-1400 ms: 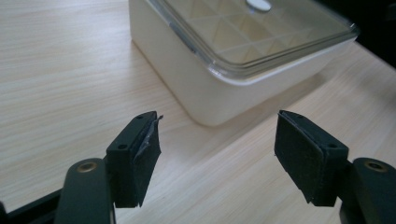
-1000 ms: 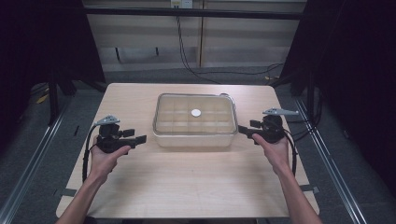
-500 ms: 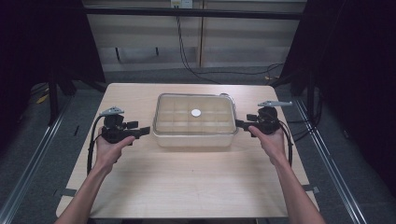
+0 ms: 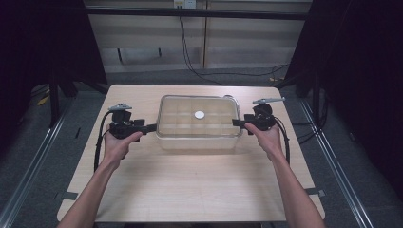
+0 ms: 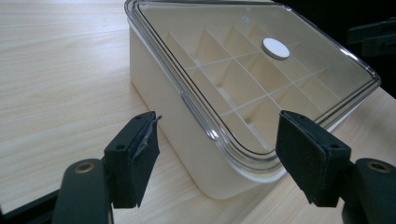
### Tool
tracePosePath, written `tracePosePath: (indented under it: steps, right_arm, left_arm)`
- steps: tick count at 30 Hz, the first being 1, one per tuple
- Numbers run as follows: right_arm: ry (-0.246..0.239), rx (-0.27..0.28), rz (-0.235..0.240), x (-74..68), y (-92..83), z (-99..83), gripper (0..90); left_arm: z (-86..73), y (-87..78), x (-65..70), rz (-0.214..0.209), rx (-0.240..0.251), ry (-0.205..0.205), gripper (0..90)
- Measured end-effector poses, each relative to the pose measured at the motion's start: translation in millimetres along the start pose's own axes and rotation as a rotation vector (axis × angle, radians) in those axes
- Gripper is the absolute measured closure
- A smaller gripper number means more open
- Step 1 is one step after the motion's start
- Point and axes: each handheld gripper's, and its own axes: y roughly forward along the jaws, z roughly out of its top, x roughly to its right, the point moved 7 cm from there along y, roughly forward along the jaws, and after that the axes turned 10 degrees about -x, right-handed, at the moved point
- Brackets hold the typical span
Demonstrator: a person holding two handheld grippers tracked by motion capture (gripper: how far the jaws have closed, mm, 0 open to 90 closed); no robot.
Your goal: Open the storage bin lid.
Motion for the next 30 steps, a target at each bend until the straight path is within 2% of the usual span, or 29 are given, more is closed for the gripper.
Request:
tracePosePath:
  steps: [7, 12, 13, 14, 16, 18, 19, 21, 22, 26, 28, 29, 30]
  right_arm:
    - [0.026, -0.024, 0.014, 12.3, 14.2, 8.0, 31.6]
    - [0.042, -0.043, 0.031, 15.7, 21.4, 9.9, 32.2]
    - [0.062, -0.038, 0.08, 14.1, 22.7, 12.5, 32.6]
    - [0.064, -0.034, 0.078, 13.4, 22.1, 14.2, 32.9]
    - [0.063, -0.034, 0.072, 13.6, 21.6, 15.3, 32.2]
    - [0.082, -0.031, 0.087, 15.5, 20.9, 16.9, 31.2]
    - [0.088, -0.039, 0.071, 19.2, 22.0, 17.0, 29.9]
    - [0.094, -0.053, 0.075, 22.4, 24.0, 17.0, 29.3]
    - [0.103, -0.052, 0.079, 23.2, 24.9, 17.4, 29.0]
    - [0.102, -0.069, 0.076, 23.8, 29.5, 16.8, 28.4]
    - [0.104, -0.069, 0.086, 22.1, 31.7, 17.1, 28.4]
    - [0.105, -0.067, 0.094, 21.0, 33.4, 18.4, 28.1]
    - [0.105, -0.067, 0.094, 21.0, 33.4, 18.4, 28.1]
  left_arm:
    - [10.7, 12.4, -1.7, -0.011, -0.024, -0.009, 29.7]
    - [13.3, 21.3, 3.3, -0.017, -0.041, -0.005, 29.3]
    - [14.2, 23.1, 3.8, 0.005, -0.05, 0.013, 29.3]
    - [14.7, 24.4, 2.6, 0.015, -0.056, 0.02, 29.3]
    - [15.5, 25.5, 1.1, 0.015, -0.06, 0.014, 29.0]
    - [17.5, 27.7, 0.6, 0.002, -0.057, -0.001, 28.8]
    - [19.6, 30.1, -0.1, -0.004, -0.059, -0.002, 28.6]
    - [20.3, 31.9, -0.7, -0.017, -0.063, -0.006, 28.6]
    - [20.7, 33.9, -1.2, -0.024, -0.066, -0.022, 28.6]
    - [21.0, 41.2, -5.5, -0.023, -0.067, -0.042, 28.8]
    - [19.5, 44.9, -6.5, -0.026, -0.085, -0.037, 29.2]
    - [18.1, 48.6, -9.4, -0.008, -0.101, -0.037, 31.1]
    - [18.1, 48.6, -9.4, -0.008, -0.101, -0.037, 31.8]
